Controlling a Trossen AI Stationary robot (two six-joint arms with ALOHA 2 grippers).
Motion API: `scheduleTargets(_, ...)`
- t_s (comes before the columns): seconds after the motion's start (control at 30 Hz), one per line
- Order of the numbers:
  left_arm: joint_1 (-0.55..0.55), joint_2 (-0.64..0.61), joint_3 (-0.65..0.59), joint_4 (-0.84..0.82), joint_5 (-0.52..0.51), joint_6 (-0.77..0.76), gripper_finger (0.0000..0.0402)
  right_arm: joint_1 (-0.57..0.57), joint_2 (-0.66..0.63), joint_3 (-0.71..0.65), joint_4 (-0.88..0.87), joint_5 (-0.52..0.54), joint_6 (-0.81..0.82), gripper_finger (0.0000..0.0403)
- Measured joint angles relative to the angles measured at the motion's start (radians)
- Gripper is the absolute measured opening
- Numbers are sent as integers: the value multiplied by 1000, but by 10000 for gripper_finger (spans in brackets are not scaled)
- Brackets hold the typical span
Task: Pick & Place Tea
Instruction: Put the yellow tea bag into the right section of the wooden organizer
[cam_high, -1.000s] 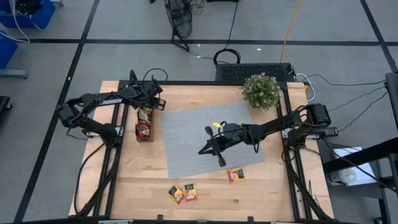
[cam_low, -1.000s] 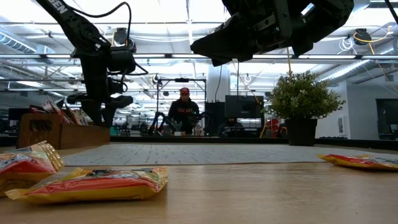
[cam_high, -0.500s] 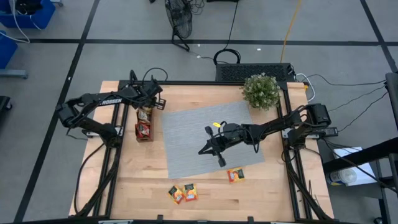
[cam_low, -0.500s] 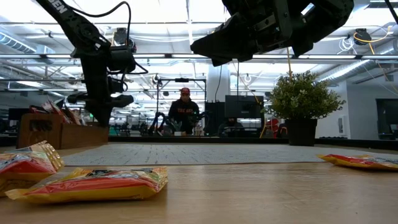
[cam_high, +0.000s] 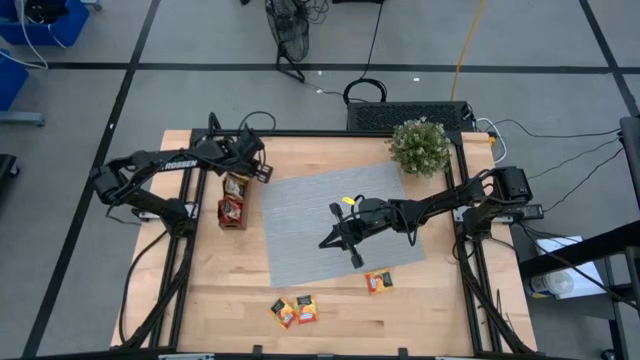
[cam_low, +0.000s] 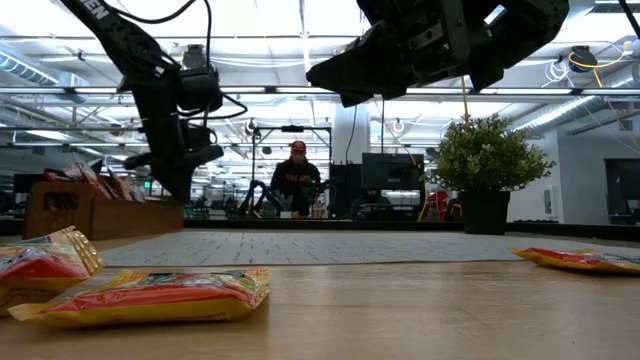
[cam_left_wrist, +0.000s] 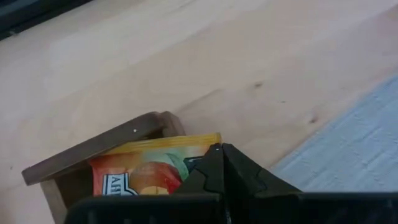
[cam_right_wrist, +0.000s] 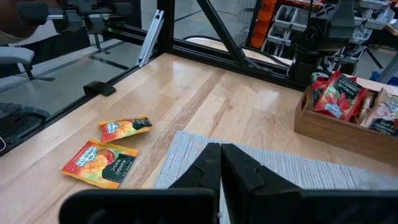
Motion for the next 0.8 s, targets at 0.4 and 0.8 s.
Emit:
scheduleTargets(0.4,-47,-10,0,41,47,37,1,0,0,0,0,0,11,0)
scheduleTargets(0.8,-43,-325,-6,-76,44,36,0,0,0,0,-17,0,11,0)
